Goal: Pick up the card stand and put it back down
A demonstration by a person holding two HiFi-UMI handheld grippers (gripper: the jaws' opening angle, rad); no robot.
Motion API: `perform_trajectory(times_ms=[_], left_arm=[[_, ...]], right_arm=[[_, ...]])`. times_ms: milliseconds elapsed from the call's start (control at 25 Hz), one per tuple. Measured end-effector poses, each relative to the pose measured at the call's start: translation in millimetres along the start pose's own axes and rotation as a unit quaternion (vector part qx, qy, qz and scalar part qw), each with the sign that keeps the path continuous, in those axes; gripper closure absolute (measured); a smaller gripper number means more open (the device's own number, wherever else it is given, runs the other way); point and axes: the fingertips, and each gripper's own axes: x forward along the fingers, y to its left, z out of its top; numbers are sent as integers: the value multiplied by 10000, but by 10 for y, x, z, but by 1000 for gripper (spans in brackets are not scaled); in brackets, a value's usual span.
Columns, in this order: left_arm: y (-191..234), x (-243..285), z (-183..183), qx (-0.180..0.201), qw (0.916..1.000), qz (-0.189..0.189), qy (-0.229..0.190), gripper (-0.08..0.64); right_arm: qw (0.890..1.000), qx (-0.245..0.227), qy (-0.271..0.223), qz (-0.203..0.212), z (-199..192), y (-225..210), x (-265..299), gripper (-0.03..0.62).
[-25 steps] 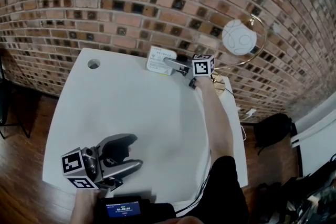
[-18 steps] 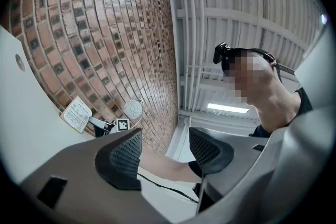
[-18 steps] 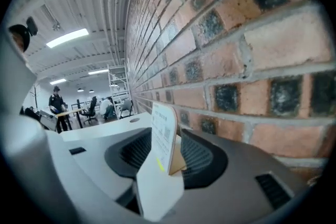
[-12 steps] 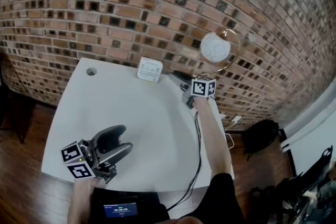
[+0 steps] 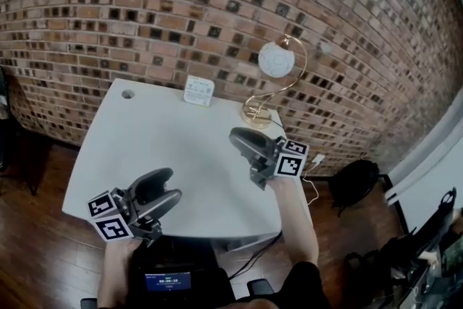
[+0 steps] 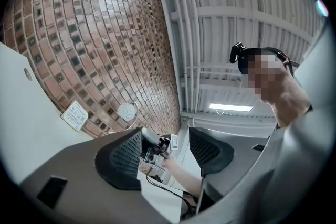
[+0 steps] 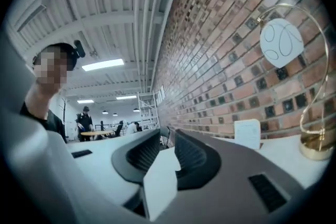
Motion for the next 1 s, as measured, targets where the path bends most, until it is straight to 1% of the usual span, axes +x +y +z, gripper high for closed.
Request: perform_trajectory(times_ms=[80, 200, 320, 440, 560, 720, 800, 920, 1000], left_arm=[[-131, -28, -27, 54, 10000, -7, 28, 284], [-318, -79, -85, 145, 9998, 21, 129, 284], [-504, -136, -188, 171, 9995, 61, 257, 282], [-713, -174, -264, 206, 9992, 26, 347, 284], [-963, -210, -335, 295, 9986, -5, 433, 284], [-1236, -214, -396, 366, 9981, 8, 488, 284], [-1363, -187, -421, 394, 9978, -59, 533, 284], [-1539, -181, -533, 451, 9967, -135, 656, 284], [-1629, -186, -595, 418, 9971, -126, 622, 284]], right_arm=[[9990, 132, -381, 207, 7, 415, -116, 486], [9942, 298, -926, 461, -65, 1004, -260, 486], [9915, 202, -1184, 501, -160, 1513, -362, 486], [9883, 170, -1441, 467, -176, 1879, -454, 486], [9868, 40, -1573, 393, -230, 2194, -545, 486], [9842, 8, -1701, 493, -301, 2522, -676, 486], [9845, -30, -1690, 464, -322, 2614, -717, 486], [9858, -206, -1624, 360, -359, 2784, -802, 486], [9869, -194, -1559, 366, -378, 2899, -874, 486]])
